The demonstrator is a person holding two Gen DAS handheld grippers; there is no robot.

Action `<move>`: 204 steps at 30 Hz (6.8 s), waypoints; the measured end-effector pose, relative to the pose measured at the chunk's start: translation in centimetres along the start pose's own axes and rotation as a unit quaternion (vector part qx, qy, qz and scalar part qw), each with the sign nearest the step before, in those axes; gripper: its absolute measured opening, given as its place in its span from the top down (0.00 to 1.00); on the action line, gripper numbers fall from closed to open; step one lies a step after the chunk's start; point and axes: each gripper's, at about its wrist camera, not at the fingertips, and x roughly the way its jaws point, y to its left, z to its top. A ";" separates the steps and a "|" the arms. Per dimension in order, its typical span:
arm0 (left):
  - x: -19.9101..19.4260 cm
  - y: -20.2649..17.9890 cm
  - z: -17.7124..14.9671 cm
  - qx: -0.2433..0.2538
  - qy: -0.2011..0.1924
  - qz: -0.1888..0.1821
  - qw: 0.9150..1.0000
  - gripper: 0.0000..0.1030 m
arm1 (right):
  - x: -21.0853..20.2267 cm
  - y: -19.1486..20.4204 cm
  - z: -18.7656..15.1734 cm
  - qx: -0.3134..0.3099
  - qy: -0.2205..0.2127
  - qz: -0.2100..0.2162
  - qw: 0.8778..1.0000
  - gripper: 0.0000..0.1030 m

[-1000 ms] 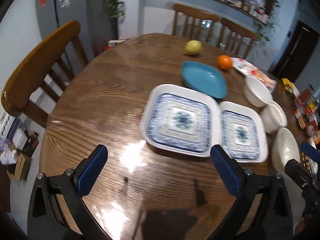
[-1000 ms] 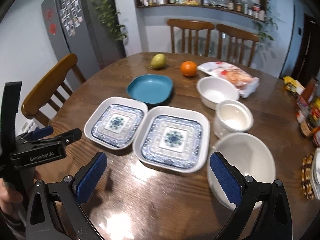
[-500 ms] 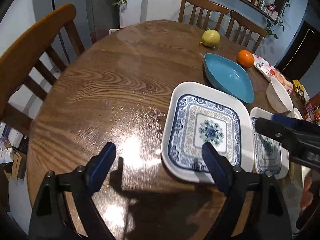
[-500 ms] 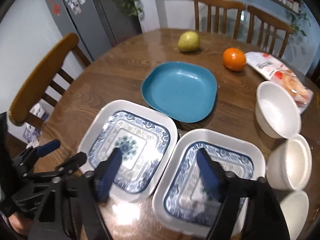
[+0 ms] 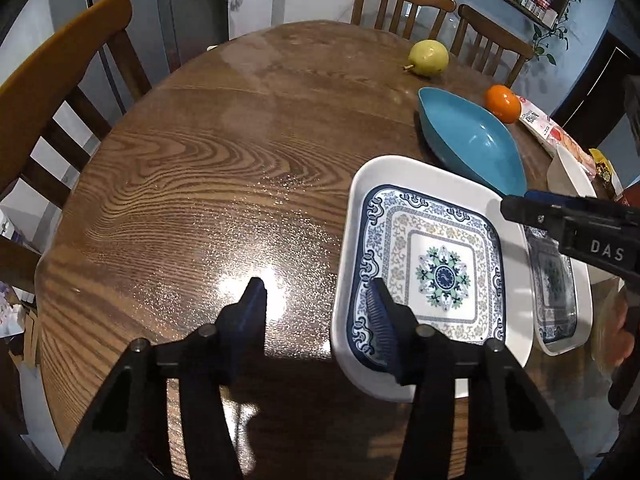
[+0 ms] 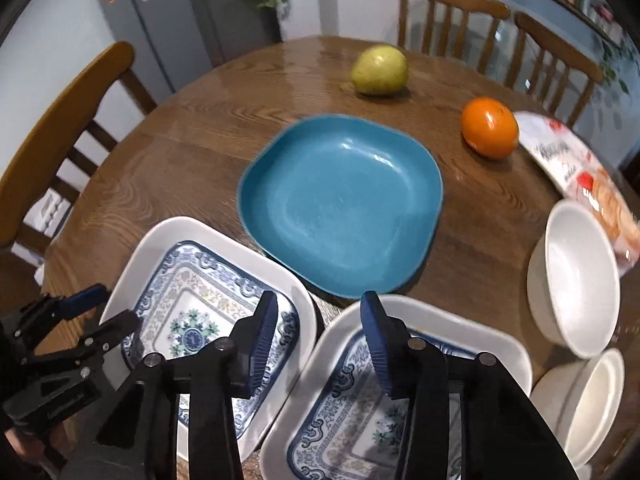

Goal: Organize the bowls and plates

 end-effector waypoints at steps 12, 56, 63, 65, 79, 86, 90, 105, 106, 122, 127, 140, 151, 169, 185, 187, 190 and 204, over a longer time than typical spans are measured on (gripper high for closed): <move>-0.3 -0.1 -0.6 0.008 -0.002 -0.010 1.000 0.54 | 0.7 0.3 0.7 -0.038 0.018 -0.001 0.999 0.56; -6.5 4.0 -7.7 -0.034 0.002 0.020 0.999 0.90 | -2.5 8.2 -6.4 -0.024 0.063 0.112 0.991 0.90; -8.8 4.1 -7.4 -0.050 -0.035 0.031 0.998 0.34 | -6.3 5.8 -8.2 0.015 0.004 0.100 0.995 0.86; -9.0 2.9 -7.2 -0.045 -0.037 0.014 0.998 0.34 | -8.1 3.8 -9.1 0.041 -0.016 0.087 0.995 0.78; -4.6 -12.3 -3.3 0.067 -0.024 -0.080 0.994 0.33 | -14.5 -4.6 -16.6 0.158 -0.084 0.047 0.983 0.47; 0.1 -16.6 -1.6 0.105 0.004 -0.054 0.993 0.60 | -15.0 -6.8 -19.5 0.176 -0.076 0.034 0.981 0.47; 2.4 -17.1 -1.5 0.111 0.025 -0.024 0.993 0.82 | -15.3 -7.5 -20.0 0.180 -0.076 0.031 0.980 0.47; 0.9 -11.1 -2.2 0.124 0.040 0.003 0.991 0.84 | -11.6 -4.6 -15.2 0.126 -0.055 0.055 0.989 0.47; 0.9 -10.8 -2.2 0.121 0.041 0.003 0.992 0.84 | -10.8 -4.0 -14.3 0.118 -0.052 0.048 0.991 0.47; 1.2 -10.2 -1.5 0.119 0.038 -0.008 0.992 0.85 | -3.5 -3.1 -10.0 0.141 0.008 -0.045 0.989 0.62; 1.4 -10.6 -1.5 0.128 0.034 -0.004 0.991 0.87 | -3.2 -3.8 -10.4 0.148 0.012 -0.055 0.987 0.83; 1.5 -10.7 -1.4 0.126 0.027 0.007 0.992 0.87 | -3.2 -4.0 -10.5 0.152 0.006 -0.060 0.986 0.88; -0.5 -10.7 -1.4 0.112 -0.011 0.000 0.994 0.88 | -5.6 -3.7 -10.0 0.144 -0.031 -0.060 0.987 0.89; -8.0 -8.3 -3.8 0.090 -0.084 0.012 0.992 0.88 | -9.7 -1.1 -10.5 0.133 -0.079 -0.002 0.988 0.89; -10.7 -2.6 -7.2 0.016 -0.085 0.064 0.994 0.88 | -8.9 5.4 -10.3 0.067 -0.065 0.056 0.994 0.89; -10.8 -2.0 -7.6 0.007 -0.083 0.067 0.994 0.88 | -8.5 6.0 -10.2 0.061 -0.060 0.061 0.994 0.89; -10.7 -1.3 -8.1 -0.003 -0.079 0.075 0.994 0.88 | -7.9 6.8 -10.4 0.053 -0.051 0.068 0.995 0.89; -9.6 1.3 -10.4 -0.032 -0.048 0.092 0.994 0.88 | -6.4 9.5 -11.3 0.027 -0.022 0.084 0.996 0.89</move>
